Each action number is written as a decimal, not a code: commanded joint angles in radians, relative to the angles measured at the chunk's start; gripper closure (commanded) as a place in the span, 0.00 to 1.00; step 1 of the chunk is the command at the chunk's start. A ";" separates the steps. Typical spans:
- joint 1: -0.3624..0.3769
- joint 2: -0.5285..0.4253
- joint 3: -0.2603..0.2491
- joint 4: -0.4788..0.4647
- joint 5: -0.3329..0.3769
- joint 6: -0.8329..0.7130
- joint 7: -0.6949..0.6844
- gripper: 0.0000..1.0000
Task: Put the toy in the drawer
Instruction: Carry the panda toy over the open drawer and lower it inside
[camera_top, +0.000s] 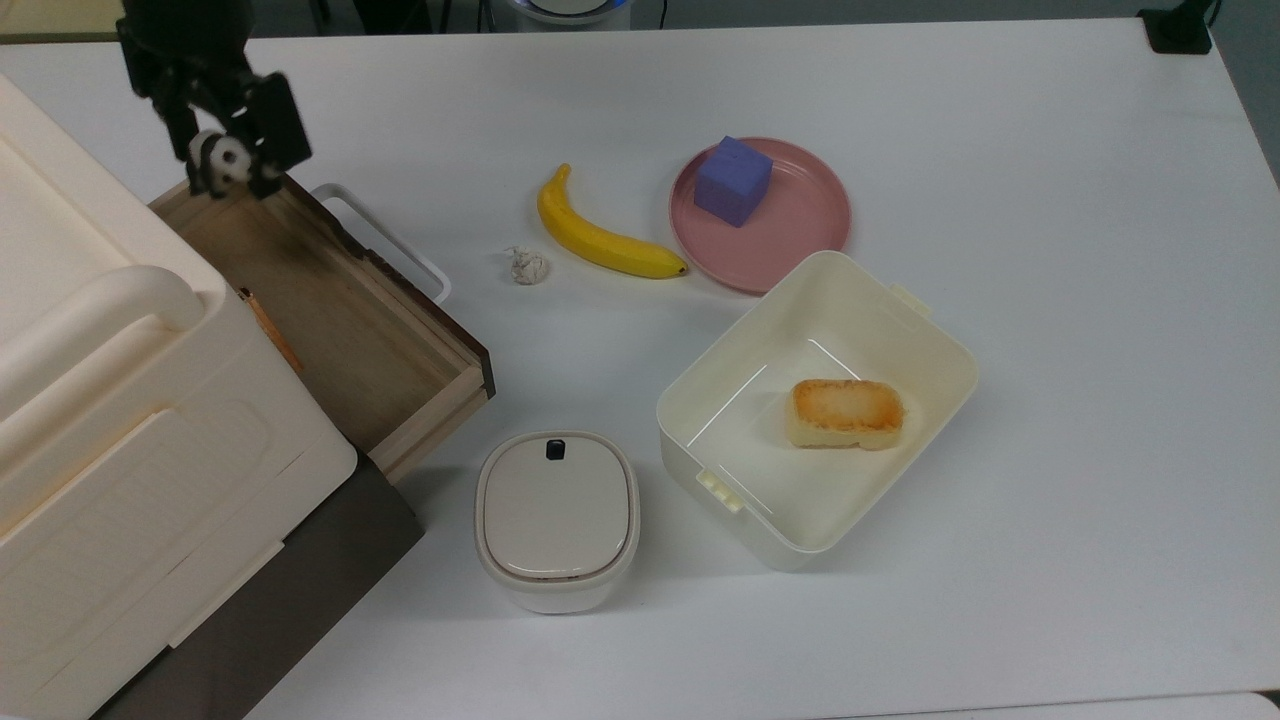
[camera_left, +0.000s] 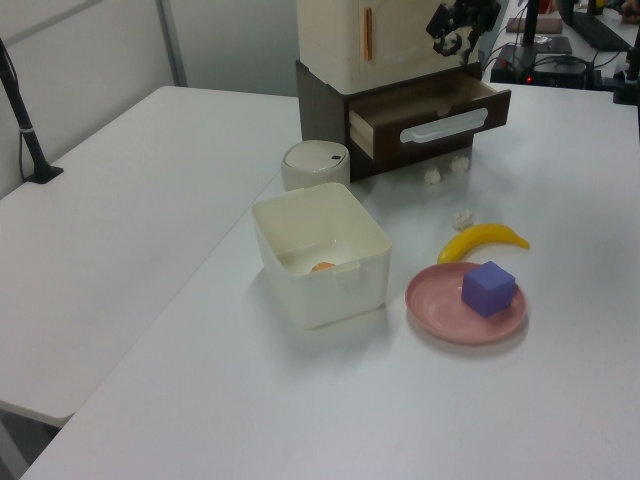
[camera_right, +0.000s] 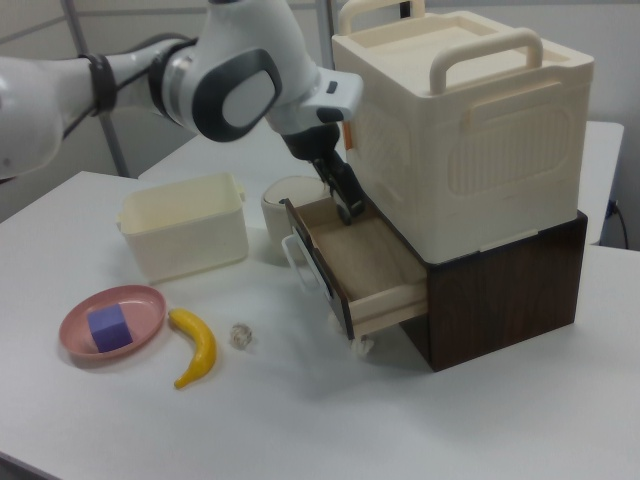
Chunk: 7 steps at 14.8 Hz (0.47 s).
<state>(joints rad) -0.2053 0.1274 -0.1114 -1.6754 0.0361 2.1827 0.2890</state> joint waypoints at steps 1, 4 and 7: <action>0.001 0.028 -0.005 0.020 0.007 0.035 0.042 0.00; 0.006 0.026 -0.004 0.020 -0.057 0.031 0.047 0.00; 0.007 0.026 -0.004 0.019 -0.058 0.031 0.048 0.00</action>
<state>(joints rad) -0.2077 0.1526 -0.1117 -1.6677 -0.0010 2.2150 0.3064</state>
